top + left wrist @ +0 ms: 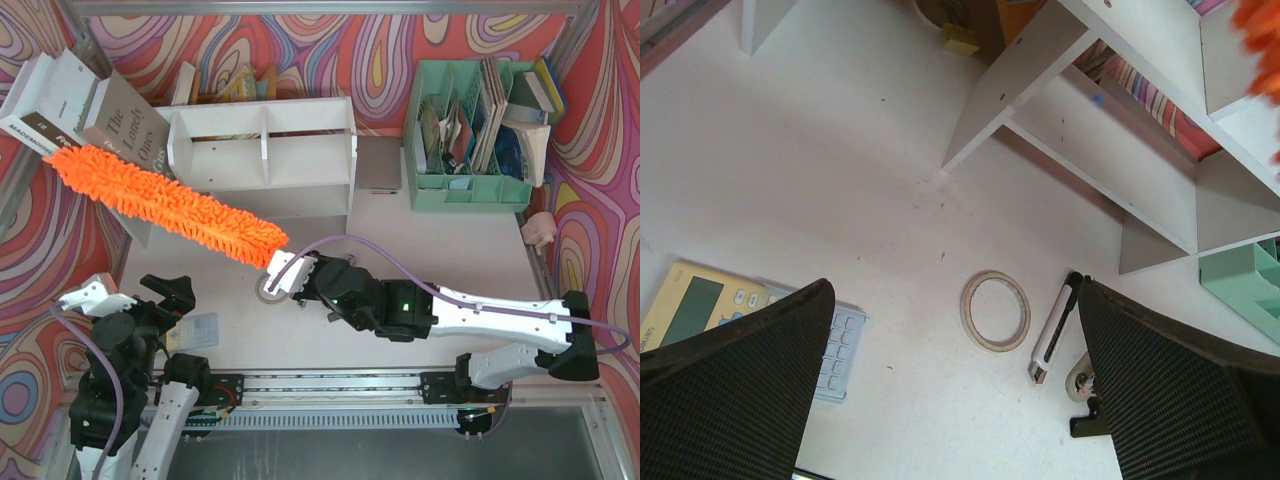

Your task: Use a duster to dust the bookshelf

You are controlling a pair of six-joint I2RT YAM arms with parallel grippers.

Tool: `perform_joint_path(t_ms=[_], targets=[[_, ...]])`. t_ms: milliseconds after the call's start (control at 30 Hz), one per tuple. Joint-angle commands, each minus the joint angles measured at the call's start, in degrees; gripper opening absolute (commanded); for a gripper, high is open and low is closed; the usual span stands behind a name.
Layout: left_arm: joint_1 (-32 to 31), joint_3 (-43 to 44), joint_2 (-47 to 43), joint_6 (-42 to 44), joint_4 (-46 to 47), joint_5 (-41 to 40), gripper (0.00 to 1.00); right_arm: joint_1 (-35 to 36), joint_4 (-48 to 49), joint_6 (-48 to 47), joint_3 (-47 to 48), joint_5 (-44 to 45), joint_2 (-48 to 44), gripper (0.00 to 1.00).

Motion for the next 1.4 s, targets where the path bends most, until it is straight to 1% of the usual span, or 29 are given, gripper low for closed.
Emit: perform_joint_path(t_ms=[0, 133, 267, 533, 633, 700, 833, 1133, 1233, 1367], targets=[[0.3, -0.6, 0.1, 0.7, 1.3, 0.2, 0.98, -0.2, 3.4, 4.3, -4.4, 3.5, -1.3, 0.0], [0.3, -0.8, 0.0, 0.7, 1.3, 0.3, 0.98, -0.1, 2.1, 7.6, -6.8, 3.4, -1.1, 0.0], [0.3, -0.8, 0.1, 0.7, 1.4, 0.2, 0.98, -0.1, 2.4, 7.0, -5.6, 3.1, -0.3, 0.0], [0.3, -0.8, -0.2, 0.5, 1.3, -0.2, 0.98, 0.4, 4.3, 1.9, 7.9, -2.4, 4.3, 0.0], [0.3, -0.8, -0.3, 0.4, 1.2, -0.3, 0.98, 0.6, 6.0, 0.5, 10.1, -2.1, 6.3, 0.0], [0.3, -0.8, -0.3, 0.4, 1.2, -0.3, 0.98, 0.6, 6.8, 0.3, 9.6, -1.9, 7.2, 0.0], [0.3, -0.8, -0.2, 0.4, 1.2, -0.2, 0.98, 0.6, 7.4, 1.7, 5.8, -1.1, 7.5, 0.0], [0.4, -0.9, 0.2, 0.6, 1.6, 0.2, 0.98, 0.6, 5.2, 9.2, -3.6, 1.1, 4.6, 0.0], [0.4, -1.0, 0.4, 0.7, 1.6, 0.3, 0.98, 0.6, 4.3, 9.6, -2.9, 0.9, 4.5, 0.0], [0.4, -0.8, 0.8, 0.8, 1.5, 0.4, 0.98, 0.6, 4.5, 8.4, 2.0, 0.6, 6.1, 0.0]])
